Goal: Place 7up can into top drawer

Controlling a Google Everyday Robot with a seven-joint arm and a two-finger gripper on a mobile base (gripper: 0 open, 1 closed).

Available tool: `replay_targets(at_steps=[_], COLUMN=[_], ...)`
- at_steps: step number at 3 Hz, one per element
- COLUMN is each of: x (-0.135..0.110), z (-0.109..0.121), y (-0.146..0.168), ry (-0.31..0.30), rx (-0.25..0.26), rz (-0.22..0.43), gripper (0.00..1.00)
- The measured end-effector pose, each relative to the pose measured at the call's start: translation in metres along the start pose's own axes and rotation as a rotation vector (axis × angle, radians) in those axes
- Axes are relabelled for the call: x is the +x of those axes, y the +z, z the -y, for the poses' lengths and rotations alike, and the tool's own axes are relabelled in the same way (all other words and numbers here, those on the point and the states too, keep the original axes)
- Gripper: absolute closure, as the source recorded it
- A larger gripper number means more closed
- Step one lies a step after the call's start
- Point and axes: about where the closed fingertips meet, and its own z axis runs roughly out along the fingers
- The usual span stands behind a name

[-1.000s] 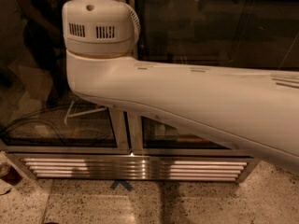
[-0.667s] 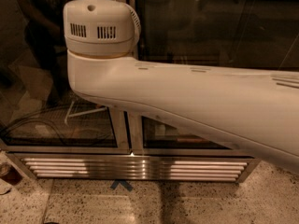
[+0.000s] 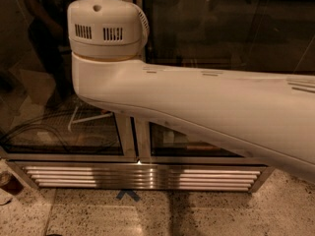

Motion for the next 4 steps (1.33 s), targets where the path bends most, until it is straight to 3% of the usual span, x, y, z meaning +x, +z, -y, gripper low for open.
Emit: replay_targets(at_steps=[1, 4], x=[0.0, 0.0003], z=[0.0, 0.0018], y=[0.0, -0.0034], ry=[0.0, 0.015], rx=[0.0, -0.002], rz=[0.0, -0.007], gripper=[0.04, 0.0])
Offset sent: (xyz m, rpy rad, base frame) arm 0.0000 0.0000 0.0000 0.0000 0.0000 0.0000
